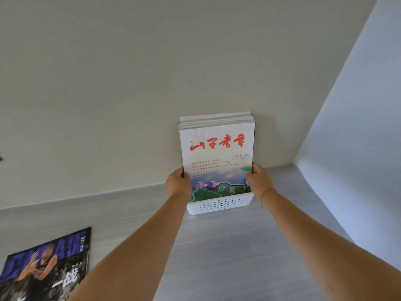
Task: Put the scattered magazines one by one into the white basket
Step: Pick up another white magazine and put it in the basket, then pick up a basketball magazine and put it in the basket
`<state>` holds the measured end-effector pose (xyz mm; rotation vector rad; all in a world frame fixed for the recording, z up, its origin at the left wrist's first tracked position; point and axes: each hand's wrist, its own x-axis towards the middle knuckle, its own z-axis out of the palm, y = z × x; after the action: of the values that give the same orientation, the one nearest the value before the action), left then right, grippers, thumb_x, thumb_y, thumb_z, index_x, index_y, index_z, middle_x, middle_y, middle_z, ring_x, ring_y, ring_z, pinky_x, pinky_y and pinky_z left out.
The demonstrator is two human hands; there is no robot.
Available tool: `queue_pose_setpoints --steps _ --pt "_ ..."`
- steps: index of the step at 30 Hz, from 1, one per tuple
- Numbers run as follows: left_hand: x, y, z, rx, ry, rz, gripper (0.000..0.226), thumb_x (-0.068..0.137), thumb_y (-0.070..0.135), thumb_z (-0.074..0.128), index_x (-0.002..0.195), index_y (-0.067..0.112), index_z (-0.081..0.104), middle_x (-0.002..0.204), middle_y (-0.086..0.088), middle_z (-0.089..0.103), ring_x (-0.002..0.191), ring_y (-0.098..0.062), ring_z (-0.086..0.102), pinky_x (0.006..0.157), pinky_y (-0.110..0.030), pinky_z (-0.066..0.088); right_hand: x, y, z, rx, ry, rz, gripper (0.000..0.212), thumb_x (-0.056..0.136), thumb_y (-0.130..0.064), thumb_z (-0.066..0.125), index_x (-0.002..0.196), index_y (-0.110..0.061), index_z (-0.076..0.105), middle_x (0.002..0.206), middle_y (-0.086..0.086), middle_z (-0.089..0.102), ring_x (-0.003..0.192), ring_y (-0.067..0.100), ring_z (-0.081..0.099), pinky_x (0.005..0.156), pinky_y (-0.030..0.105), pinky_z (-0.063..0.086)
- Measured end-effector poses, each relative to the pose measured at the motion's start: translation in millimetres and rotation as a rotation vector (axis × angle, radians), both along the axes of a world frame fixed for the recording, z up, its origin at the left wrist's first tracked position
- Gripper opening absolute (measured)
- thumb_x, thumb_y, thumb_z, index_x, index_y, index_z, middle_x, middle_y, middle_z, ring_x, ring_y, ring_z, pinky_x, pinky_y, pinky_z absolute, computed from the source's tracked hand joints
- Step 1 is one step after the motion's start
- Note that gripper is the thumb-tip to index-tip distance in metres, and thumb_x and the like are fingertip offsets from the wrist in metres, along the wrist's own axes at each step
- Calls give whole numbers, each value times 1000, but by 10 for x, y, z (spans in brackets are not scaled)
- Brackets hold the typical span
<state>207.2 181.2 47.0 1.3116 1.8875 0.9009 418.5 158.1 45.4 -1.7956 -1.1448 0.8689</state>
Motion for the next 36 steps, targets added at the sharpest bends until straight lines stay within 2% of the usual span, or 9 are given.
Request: queue_pose_setpoints --steps 7,9,12,16,20,24,28,33,36 --pt "-152 -89 -31 -33 -123 -101 37 94 7 39 114 21 67 104 -1 62 89 -24 55 70 -28 46 -133 -48 -48 63 1 -115 31 85 6 41 107 -3 61 107 2 57 77 20 55 55 19 43" --pt "-271 -189 -79 -12 -111 -69 31 93 8 41 101 22 68 97 -1 61 90 -24 57 74 -28 43 -249 -113 -35 123 7 -285 29 81 8 42 87 -7 66 88 5 61 68 21 51 51 21 38" --pt "-585 -438 -202 34 -61 49 31 94 15 47 121 13 62 113 -5 67 104 -25 61 83 -24 41 -505 -307 -56 159 42 -522 24 81 5 44 67 -10 54 71 4 55 64 23 47 51 20 32" --pt "-1223 -853 -435 -3 -33 133 29 94 14 49 120 9 62 116 -11 67 108 -26 62 88 -28 44 -1118 -628 -348 -83 53 -370 26 85 0 43 102 -11 58 96 2 55 86 24 52 74 32 46" --pt "-1974 -1228 -619 -54 40 241 28 94 13 50 118 8 63 114 -12 68 104 -28 63 79 -26 42 -1928 -895 -614 -285 164 -49 23 83 3 45 77 -18 53 76 5 52 73 21 52 68 33 46" --pt "-2711 -1596 -684 -104 64 325 30 94 14 49 120 11 63 118 -10 67 99 -30 65 78 -32 48 -2802 -1166 -703 -402 270 148 27 84 2 43 73 -21 51 74 0 46 69 16 49 60 26 42" --pt "-3376 -2003 -674 -113 90 387 30 93 14 48 118 16 65 97 -3 72 75 -21 64 59 -26 44 -3586 -1447 -672 -408 105 241 16 86 -7 45 86 -22 50 87 4 51 78 18 46 62 19 35" --pt "-4088 -2437 -724 -207 98 351 33 93 15 51 125 11 59 123 -14 62 108 -30 60 94 -38 50 -4311 -1688 -633 -416 -10 215 22 81 -12 57 102 -9 58 101 12 54 96 30 59 73 28 40" --pt "-4312 -2562 -805 -302 80 304 34 88 14 56 122 9 57 117 -15 60 106 -32 57 94 -47 50 -4556 -1790 -678 -478 2 196 27 82 -17 59 101 1 58 105 18 60 96 34 61 73 34 44"
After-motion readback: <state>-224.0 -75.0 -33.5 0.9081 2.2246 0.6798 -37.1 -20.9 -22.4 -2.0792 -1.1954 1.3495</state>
